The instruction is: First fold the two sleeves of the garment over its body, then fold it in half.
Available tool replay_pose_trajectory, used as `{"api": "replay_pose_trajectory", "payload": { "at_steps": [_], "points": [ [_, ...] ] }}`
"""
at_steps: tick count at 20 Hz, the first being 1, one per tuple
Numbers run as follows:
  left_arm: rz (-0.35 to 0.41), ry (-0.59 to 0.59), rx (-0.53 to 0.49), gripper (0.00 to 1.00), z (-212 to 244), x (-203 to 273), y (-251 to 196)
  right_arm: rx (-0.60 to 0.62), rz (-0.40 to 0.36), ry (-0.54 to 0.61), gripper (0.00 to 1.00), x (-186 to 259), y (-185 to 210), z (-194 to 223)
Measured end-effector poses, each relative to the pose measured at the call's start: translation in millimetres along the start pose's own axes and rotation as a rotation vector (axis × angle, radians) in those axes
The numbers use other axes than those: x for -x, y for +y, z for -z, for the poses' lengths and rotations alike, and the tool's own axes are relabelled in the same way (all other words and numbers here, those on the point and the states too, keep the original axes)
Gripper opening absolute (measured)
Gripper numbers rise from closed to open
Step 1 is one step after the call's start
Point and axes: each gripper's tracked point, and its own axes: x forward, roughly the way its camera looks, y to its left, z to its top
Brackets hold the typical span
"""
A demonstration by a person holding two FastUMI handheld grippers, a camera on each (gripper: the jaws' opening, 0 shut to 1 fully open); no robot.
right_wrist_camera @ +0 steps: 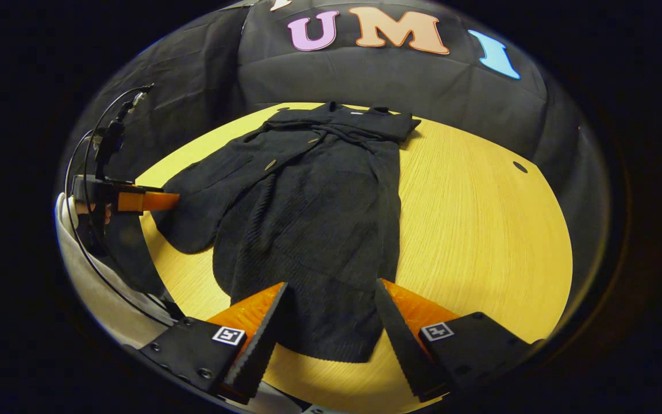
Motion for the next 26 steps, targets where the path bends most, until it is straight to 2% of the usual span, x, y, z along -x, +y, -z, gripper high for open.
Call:
{"api": "replay_pose_trajectory", "payload": {
  "at_steps": [1,3,4,5,6,7,8,9,10,14,19,24,26],
  "points": [
    [0.013,0.001,-0.009,0.89,-1.9,1.4,1.1,-0.001,-0.001,-0.001,0.92,1.0,1.1,-1.5],
    [0.035,0.005,-0.027,0.75,-4.3,-4.2,-12.1,-0.011,-0.009,-0.006,0.75,-2.3,5.2,-4.0],
    [0.048,0.003,-0.031,0.64,-7.2,-8.1,-18.8,-0.018,-0.015,-0.007,0.6,-3.5,7.2,-5.8],
    [0.055,-0.002,-0.025,0.57,-9.4,-11.0,-21.2,-0.026,-0.017,-0.006,0.45,-4.1,10.0,-6.7],
    [0.063,-0.01,-0.006,0.41,-12.5,-12.9,-24.6,-0.03,-0.016,-0.01,0.25,-3.4,11.9,-7.9],
    [0.056,-0.017,0.023,0.27,-13.1,-12.1,-24.8,-0.03,-0.009,-0.009,0.23,-3.3,13.3,-6.8],
    [0.048,-0.025,0.042,0.12,-14.5,-14.5,-24.8,-0.02,-0.008,-0.01,0.16,-2.5,14.1,-7.1],
    [0.039,-0.024,0.055,0.08,-13.7,-14.8,-26.5,-0.021,-0.002,-0.005,0.16,-4.2,13.9,-7.8],
    [0.032,-0.027,0.06,0.04,-14.1,-13.8,-26.6,-0.026,0.004,0.0,0.08,-4.1,13.9,-8.1],
    [-0.01,-0.027,0.066,0.01,-13.3,-8.7,-26.1,-0.056,0.013,-0.012,0.08,3.1,14.4,-14.4],
    [0.046,0.022,0.064,0.0,-6.8,1.6,-28.9,-0.108,-0.004,0.008,0.08,21.2,21.3,-14.3],
    [0.073,0.063,0.053,0.0,16.9,43.1,-17.4,-0.098,-0.044,0.041,0.08,31.2,22.0,-35.8],
    [0.083,0.04,0.054,0.0,-2.7,52.2,-20.1,-0.084,-0.042,0.032,0.07,38.0,20.8,-52.3]
  ]
}}
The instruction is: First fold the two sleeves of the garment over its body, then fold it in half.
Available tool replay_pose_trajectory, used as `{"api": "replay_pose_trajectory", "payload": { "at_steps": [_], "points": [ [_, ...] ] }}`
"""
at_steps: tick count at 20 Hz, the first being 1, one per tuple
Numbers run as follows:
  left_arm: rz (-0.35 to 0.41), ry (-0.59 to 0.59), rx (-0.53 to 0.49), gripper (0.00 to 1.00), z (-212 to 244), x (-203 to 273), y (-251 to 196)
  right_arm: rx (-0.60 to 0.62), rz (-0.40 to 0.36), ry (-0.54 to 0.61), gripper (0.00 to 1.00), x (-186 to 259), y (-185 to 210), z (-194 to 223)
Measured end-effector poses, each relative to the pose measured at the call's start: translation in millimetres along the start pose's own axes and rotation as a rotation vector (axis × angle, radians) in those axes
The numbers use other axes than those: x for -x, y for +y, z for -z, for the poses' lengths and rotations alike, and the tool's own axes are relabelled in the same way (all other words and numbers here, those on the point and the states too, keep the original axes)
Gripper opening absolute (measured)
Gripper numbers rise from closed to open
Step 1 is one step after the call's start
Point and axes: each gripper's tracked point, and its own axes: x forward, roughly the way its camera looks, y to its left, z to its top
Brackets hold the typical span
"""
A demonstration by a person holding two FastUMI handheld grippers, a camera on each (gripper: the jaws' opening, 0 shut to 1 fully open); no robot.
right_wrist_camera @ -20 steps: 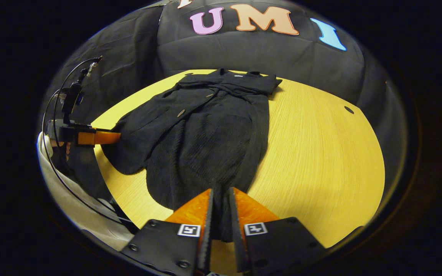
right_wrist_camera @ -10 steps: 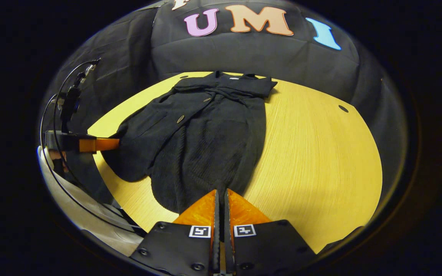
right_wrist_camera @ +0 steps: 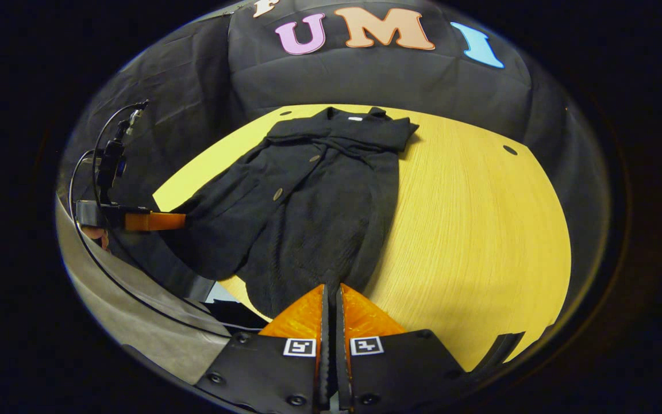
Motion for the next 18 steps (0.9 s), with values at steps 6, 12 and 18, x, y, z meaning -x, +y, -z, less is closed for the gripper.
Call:
{"api": "replay_pose_trajectory", "payload": {
  "at_steps": [6,12,18],
  "points": [
    [0.061,-0.152,0.037,0.0,-73.4,18.2,-14.1,0.076,0.027,-0.148,0.07,23.2,-3.9,-85.8],
    [0.097,-0.29,0.012,0.0,-188.0,-29.8,-29.9,0.047,0.044,-0.273,0.07,-23.2,-36.3,-202.7],
    [0.122,-0.344,-0.047,0.0,-301.2,-105.2,-43.0,-0.054,0.101,-0.281,0.07,-87.9,-92.2,-300.5]
  ]
}}
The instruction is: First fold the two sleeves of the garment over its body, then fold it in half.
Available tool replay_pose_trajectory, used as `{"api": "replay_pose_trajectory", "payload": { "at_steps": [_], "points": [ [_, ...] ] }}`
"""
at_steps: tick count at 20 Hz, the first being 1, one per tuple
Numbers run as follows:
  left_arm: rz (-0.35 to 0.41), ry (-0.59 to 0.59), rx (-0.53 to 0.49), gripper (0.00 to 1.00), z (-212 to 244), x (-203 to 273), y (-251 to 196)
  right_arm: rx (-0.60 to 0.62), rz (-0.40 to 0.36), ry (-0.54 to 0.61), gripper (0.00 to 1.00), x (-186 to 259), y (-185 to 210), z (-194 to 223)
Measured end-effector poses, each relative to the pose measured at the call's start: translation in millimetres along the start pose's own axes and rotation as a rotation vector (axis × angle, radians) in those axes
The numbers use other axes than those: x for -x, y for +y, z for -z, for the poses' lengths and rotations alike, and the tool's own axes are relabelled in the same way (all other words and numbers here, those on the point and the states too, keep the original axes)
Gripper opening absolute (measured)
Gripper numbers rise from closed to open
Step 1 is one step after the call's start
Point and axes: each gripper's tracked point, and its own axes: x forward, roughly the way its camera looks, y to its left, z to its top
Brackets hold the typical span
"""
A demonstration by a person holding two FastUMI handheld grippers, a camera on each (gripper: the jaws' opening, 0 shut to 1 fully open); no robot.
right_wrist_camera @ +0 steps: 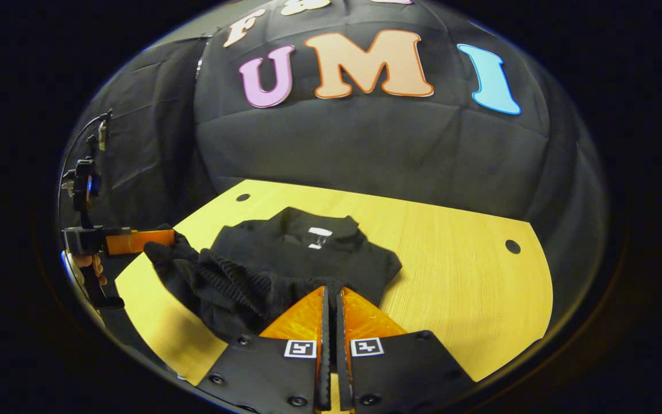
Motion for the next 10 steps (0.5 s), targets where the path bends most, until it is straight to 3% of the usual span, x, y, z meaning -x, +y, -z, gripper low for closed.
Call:
{"api": "replay_pose_trajectory", "payload": {
  "at_steps": [4,9,10],
  "points": [
    [0.006,0.013,-0.007,0.0,-38.5,-70.9,4.6,0.007,0.05,-0.018,0.07,-59.5,-19.4,-58.0],
    [-0.063,0.04,-0.041,0.0,-49.6,-130.8,29.2,-0.181,0.083,-0.019,0.07,-112.2,-42.6,-87.8],
    [-0.084,0.011,-0.051,0.11,-58.6,-136.5,35.3,-0.197,0.102,-0.027,0.36,-116.0,-53.5,-92.2]
  ]
}}
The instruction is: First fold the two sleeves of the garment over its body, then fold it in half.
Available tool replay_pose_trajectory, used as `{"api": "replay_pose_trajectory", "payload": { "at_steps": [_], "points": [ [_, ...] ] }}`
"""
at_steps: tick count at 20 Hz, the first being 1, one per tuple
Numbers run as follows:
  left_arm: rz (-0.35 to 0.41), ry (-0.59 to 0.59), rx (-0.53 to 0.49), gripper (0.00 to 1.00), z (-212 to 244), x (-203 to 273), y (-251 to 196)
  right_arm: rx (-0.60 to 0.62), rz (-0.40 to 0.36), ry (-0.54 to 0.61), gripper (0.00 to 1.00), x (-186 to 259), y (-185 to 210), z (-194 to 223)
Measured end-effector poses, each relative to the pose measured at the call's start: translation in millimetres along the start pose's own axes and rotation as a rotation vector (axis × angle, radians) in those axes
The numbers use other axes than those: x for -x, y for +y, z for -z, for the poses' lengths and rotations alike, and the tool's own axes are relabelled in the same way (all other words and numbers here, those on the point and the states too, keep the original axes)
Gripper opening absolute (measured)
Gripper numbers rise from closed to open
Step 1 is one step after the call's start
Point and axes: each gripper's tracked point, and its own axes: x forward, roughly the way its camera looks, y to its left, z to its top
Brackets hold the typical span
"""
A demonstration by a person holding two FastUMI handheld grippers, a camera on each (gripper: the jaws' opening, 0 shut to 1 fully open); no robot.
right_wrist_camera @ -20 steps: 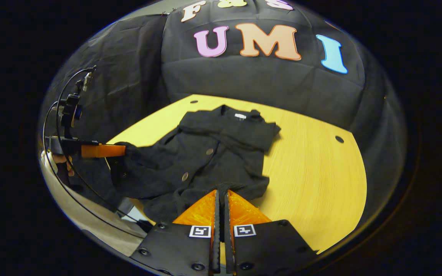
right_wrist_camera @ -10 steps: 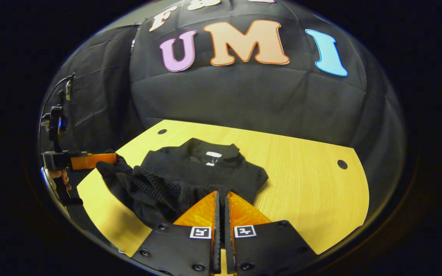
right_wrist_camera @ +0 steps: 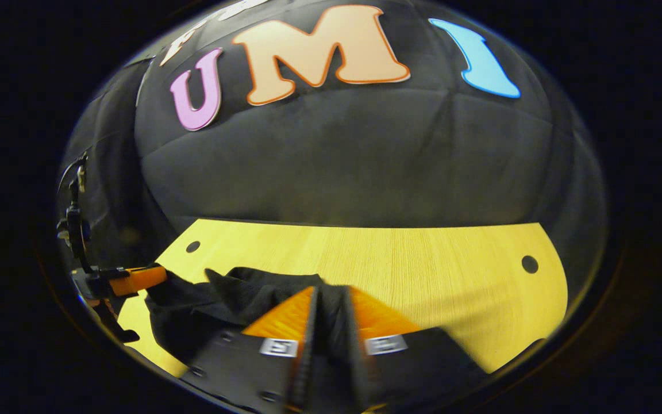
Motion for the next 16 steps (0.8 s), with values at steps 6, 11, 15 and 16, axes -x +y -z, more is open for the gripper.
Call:
{"api": "replay_pose_trajectory", "payload": {
  "at_steps": [6,11,15,16],
  "points": [
    [-0.128,-0.261,-0.027,0.92,-76.3,24.5,39.6,0.002,0.089,-0.166,0.95,44.1,-46.4,-44.9],
    [-0.039,-0.404,0.072,0.93,-116.1,106.9,31.8,0.004,0.058,-0.346,0.99,139.1,-42.7,-68.5],
    [0.073,-0.542,0.135,0.92,-146.6,186.5,19.5,0.029,0.025,-0.471,0.98,228.5,-28.2,-60.4],
    [0.067,-0.565,0.123,0.92,-144.9,206.0,21.8,0.029,0.003,-0.517,0.98,250.3,-20.4,-59.2]
  ]
}}
